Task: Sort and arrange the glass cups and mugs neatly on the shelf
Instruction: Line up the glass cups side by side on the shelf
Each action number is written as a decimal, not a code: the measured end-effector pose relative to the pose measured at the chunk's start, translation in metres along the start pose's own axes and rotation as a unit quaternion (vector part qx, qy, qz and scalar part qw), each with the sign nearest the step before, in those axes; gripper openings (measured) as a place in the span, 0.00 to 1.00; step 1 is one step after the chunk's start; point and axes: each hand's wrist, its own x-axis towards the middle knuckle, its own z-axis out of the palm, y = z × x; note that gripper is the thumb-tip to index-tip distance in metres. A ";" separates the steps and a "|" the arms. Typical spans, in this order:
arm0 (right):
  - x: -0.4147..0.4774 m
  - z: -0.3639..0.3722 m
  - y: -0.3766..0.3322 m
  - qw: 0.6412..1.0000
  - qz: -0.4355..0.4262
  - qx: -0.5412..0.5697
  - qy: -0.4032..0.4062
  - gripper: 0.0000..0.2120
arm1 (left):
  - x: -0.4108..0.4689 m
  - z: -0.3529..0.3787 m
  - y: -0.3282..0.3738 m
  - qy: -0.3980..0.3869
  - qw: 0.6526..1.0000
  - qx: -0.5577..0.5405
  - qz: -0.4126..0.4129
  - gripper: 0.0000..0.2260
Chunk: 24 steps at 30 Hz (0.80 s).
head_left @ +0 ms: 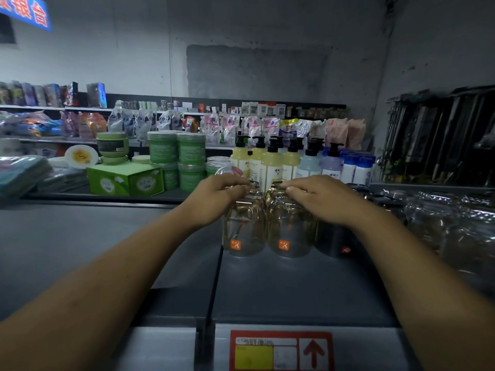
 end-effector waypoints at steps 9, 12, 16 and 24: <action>-0.023 -0.044 0.012 0.989 -0.019 0.100 0.111 0.11 | -0.007 -0.009 0.035 -0.005 0.993 0.110 0.043 0.13; -0.041 -0.076 0.039 0.996 0.009 0.034 0.078 0.13 | -0.008 0.004 0.074 -0.007 0.985 0.142 0.101 0.10; -0.054 -0.092 0.076 0.998 0.031 -0.054 -0.011 0.20 | -0.004 0.051 0.114 -0.040 0.973 0.170 0.148 0.14; -0.044 -0.084 0.119 0.986 0.053 -0.131 -0.091 0.21 | 0.020 0.115 0.130 -0.145 0.932 0.328 0.060 0.19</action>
